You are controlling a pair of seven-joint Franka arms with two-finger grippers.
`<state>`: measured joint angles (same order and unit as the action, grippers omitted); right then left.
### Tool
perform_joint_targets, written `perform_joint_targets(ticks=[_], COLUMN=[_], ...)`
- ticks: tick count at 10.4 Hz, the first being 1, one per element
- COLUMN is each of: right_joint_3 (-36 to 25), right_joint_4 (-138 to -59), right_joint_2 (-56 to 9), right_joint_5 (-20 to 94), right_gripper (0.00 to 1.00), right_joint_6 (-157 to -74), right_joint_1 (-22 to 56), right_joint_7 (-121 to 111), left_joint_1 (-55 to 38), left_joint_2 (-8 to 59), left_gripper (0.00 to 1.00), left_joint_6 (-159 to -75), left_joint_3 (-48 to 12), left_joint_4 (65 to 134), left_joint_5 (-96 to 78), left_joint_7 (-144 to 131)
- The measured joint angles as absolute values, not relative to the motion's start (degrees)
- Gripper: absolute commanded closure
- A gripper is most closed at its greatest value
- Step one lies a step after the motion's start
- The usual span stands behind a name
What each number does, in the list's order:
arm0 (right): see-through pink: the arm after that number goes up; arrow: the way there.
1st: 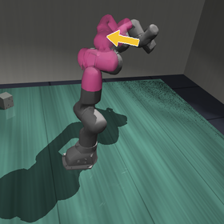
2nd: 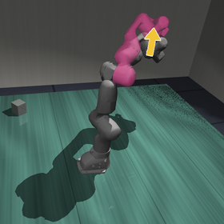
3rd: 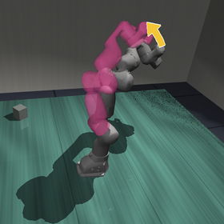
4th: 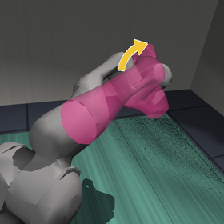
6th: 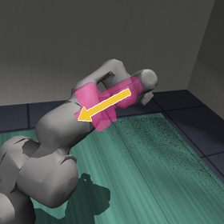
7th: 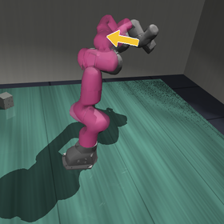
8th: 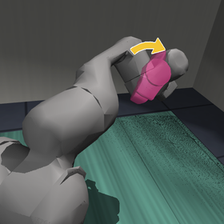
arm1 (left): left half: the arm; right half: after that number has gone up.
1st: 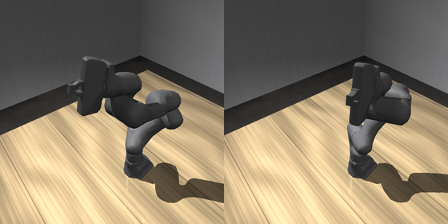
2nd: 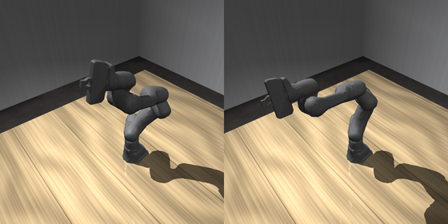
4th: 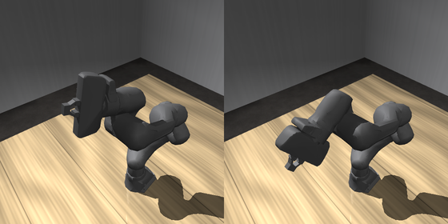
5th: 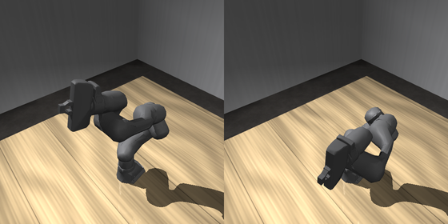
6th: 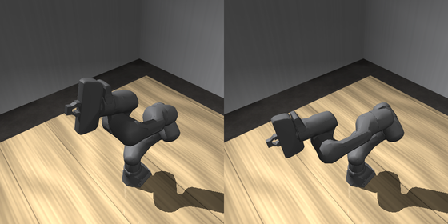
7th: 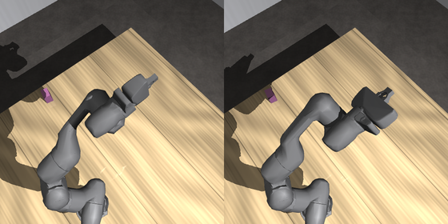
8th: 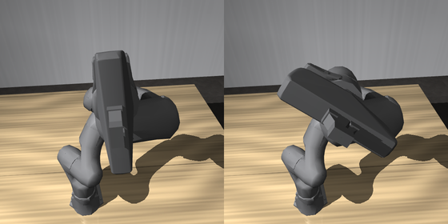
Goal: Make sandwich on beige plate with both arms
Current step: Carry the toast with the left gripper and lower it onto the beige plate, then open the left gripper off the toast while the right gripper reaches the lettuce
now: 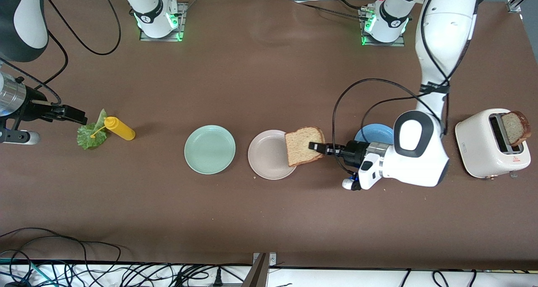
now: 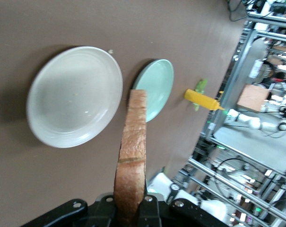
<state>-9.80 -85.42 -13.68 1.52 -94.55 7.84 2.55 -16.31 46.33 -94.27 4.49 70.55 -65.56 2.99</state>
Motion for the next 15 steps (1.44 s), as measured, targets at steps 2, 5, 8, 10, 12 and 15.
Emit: perform_joint_targets(ticks=[2, 5, 8, 10, 12, 15], right_joint_3=[-9.8, -10.1, -10.1, -10.2, -10.2, -10.3], right_joint_4=[-85.4, -85.4, -85.4, -85.4, -85.4, -85.4], right_joint_2=[-13.7, -13.7, -13.7, -13.9, -14.0, -13.9], right_joint_5=[1.5, 1.5, 1.5, 1.5, 1.5, 1.5], right_gripper=[0.0, 0.0, 0.0, 0.0, 0.0, 0.0], right_joint_6=[-94.5, -94.1, -94.0, -94.2, -94.5, -94.6], right_joint_1=[7.8, 7.7, 7.6, 7.6, 7.6, 7.4], right_joint_7=[2.6, 2.6, 2.7, 2.7, 2.7, 2.7], left_joint_1=[-17.8, -20.7, -21.9, -22.0, -23.3, -25.4], left_joint_2=[48.7, 50.5, 53.4, 54.9, 55.3, 55.6], left_gripper=[1.0, 1.0, 1.0, 1.0, 1.0, 1.0], left_joint_6=[-94.4, -100.1, -103.4, -105.0, -106.6, -107.8], left_joint_3=[4.5, 4.4, 4.5, 4.5, 4.5, 4.5], left_joint_4=[70.5, 70.5, 70.6, 70.5, 70.5, 70.5], left_joint_5=[-69.0, -69.2, -69.8, -71.0, -71.9, -72.2], left_joint_7=[5.7, 9.1, 11.8, 13.4, 13.8, 13.8])
